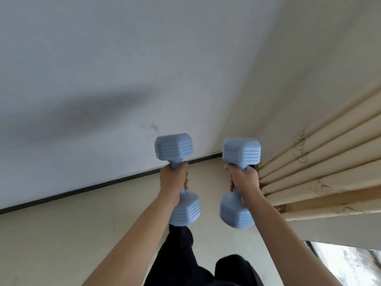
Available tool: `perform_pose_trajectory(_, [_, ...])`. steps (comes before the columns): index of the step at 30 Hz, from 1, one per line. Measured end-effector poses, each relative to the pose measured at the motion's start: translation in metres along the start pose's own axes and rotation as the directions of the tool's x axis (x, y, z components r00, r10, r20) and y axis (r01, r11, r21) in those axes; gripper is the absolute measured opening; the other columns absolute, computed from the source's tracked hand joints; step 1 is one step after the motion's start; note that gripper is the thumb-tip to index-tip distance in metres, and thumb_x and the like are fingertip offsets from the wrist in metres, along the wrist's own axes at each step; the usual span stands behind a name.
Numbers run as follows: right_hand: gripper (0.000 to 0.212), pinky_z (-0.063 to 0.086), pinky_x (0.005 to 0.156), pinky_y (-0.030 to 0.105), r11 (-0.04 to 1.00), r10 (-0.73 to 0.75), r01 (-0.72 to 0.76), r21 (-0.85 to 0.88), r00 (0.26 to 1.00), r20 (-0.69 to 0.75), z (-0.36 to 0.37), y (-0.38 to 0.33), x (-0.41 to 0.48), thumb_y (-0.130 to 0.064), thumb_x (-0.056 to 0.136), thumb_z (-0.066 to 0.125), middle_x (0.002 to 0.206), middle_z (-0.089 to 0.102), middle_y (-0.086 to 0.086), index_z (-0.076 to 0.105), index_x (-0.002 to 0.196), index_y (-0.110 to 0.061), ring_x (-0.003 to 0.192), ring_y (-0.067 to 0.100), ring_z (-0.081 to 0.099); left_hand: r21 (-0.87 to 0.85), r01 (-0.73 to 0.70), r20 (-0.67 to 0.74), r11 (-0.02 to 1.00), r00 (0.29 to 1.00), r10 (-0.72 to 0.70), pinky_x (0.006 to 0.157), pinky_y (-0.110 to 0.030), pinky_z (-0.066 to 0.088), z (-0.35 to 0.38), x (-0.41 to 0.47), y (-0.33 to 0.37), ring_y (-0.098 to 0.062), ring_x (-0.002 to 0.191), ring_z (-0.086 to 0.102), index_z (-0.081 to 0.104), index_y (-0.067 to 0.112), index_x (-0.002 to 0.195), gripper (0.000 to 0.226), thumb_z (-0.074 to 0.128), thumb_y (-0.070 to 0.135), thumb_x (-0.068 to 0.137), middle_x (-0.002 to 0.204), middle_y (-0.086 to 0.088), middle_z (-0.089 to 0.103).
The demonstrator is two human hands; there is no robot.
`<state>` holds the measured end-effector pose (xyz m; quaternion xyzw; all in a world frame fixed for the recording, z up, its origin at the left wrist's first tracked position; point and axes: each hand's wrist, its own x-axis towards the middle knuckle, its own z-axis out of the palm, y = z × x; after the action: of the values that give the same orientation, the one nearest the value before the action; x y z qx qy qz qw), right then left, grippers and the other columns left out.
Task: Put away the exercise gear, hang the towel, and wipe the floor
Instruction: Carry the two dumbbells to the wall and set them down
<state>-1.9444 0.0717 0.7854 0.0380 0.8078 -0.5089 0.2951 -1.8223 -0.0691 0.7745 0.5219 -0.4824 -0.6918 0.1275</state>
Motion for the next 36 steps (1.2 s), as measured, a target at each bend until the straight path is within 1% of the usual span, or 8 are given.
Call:
perform_pose_trajectory(6, [0.017, 0.044, 0.056, 0.034, 0.984, 0.167, -0.165, -0.069, 0.986, 0.028, 0.007, 0.001, 0.088, -0.020, 0.083, 0.069, 0.058, 0.056, 0.008, 0.057, 0.076, -0.010, 0.047, 0.018, 0.048, 0.106, 0.162, -0.001, 0.981, 0.987, -0.162, 0.050, -0.031, 0.037, 0.040, 0.080, -0.008, -0.021, 0.049, 0.042, 0.054, 0.010, 0.074, 0.009, 0.060, 0.012, 0.081, 0.060, -0.010, 0.048])
perform_pose_trajectory(10, [0.018, 0.044, 0.056, 0.034, 0.963, 0.249, -0.238, -0.127, 0.965, 0.079, 0.012, 0.022, 0.164, -0.024, 0.082, 0.071, 0.057, 0.056, 0.007, 0.058, 0.080, -0.011, 0.045, 0.018, 0.048, 0.171, 0.209, -0.074, 0.963, 0.977, -0.199, 0.054, -0.033, 0.038, 0.075, 0.133, -0.033, -0.022, 0.049, 0.042, 0.051, 0.009, 0.067, 0.015, 0.060, 0.015, 0.077, 0.056, -0.011, 0.047])
perform_pose_trajectory(15, [0.016, 0.045, 0.054, 0.033, 0.905, 0.391, -0.354, -0.235, 0.910, 0.136, 0.023, 0.104, 0.263, -0.024, 0.080, 0.071, 0.056, 0.055, 0.005, 0.060, 0.082, -0.012, 0.044, 0.017, 0.049, 0.182, 0.361, -0.232, 0.915, 0.920, -0.317, 0.055, -0.033, 0.038, 0.110, 0.198, -0.120, -0.022, 0.049, 0.043, 0.050, 0.010, 0.068, 0.015, 0.060, 0.018, 0.074, 0.058, -0.011, 0.048])
perform_pose_trajectory(20, [0.013, 0.046, 0.059, 0.034, 0.823, 0.519, -0.444, -0.355, 0.842, 0.150, 0.032, 0.230, 0.364, -0.027, 0.081, 0.071, 0.063, 0.058, 0.003, 0.062, 0.085, -0.017, 0.050, 0.018, 0.052, 0.161, 0.526, -0.324, 0.835, 0.828, -0.459, 0.057, -0.034, 0.039, 0.150, 0.273, -0.256, -0.022, 0.052, 0.043, 0.049, 0.010, 0.068, 0.016, 0.059, 0.020, 0.076, 0.058, -0.010, 0.047])
perform_pose_trajectory(23, [0.014, 0.049, 0.065, 0.036, 0.780, 0.538, -0.432, -0.453, 0.832, 0.134, 0.041, 0.307, 0.422, -0.027, 0.079, 0.070, 0.064, 0.060, 0.001, 0.063, 0.088, -0.019, 0.055, 0.019, 0.056, 0.132, 0.595, -0.349, 0.793, 0.777, -0.524, 0.058, -0.034, 0.040, 0.168, 0.324, -0.335, -0.021, 0.050, 0.045, 0.051, 0.009, 0.071, 0.017, 0.060, 0.019, 0.080, 0.057, -0.007, 0.050])
perform_pose_trajectory(27, [0.015, 0.052, 0.072, 0.045, 0.733, 0.541, -0.386, -0.560, 0.830, 0.136, 0.058, 0.405, 0.492, -0.023, 0.070, 0.068, 0.072, 0.061, 0.003, 0.055, 0.077, -0.021, 0.070, 0.027, 0.059, 0.144, 0.621, -0.345, 0.770, 0.761, -0.549, 0.058, -0.034, 0.041, 0.181, 0.391, -0.429, -0.021, 0.054, 0.044, 0.049, 0.011, 0.075, 0.013, 0.058, 0.016, 0.082, 0.061, -0.006, 0.047])
perform_pose_trajectory(32, [0.026, 0.056, 0.085, 0.052, 0.717, 0.532, -0.334, -0.612, 0.829, 0.171, 0.088, 0.488, 0.556, -0.030, 0.067, 0.066, 0.093, 0.068, 0.009, 0.058, 0.091, -0.023, 0.091, 0.035, 0.069, 0.244, 0.569, -0.312, 0.785, 0.812, -0.492, 0.059, -0.035, 0.040, 0.188, 0.472, -0.513, -0.025, 0.057, 0.047, 0.048, 0.010, 0.078, 0.012, 0.057, 0.014, 0.085, 0.063, -0.008, 0.049])
perform_pose_trajectory(36, [0.027, 0.056, 0.090, 0.052, 0.731, 0.477, -0.255, -0.633, 0.855, 0.206, 0.115, 0.521, 0.600, -0.020, 0.079, 0.068, 0.103, 0.066, 0.011, 0.056, 0.102, -0.018, 0.098, 0.035, 0.066, 0.276, 0.503, -0.312, 0.819, 0.853, -0.419, 0.059, -0.036, 0.042, 0.201, 0.535, -0.546, -0.027, 0.062, 0.051, 0.048, 0.012, 0.075, 0.012, 0.057, 0.013, 0.083, 0.068, -0.010, 0.050])
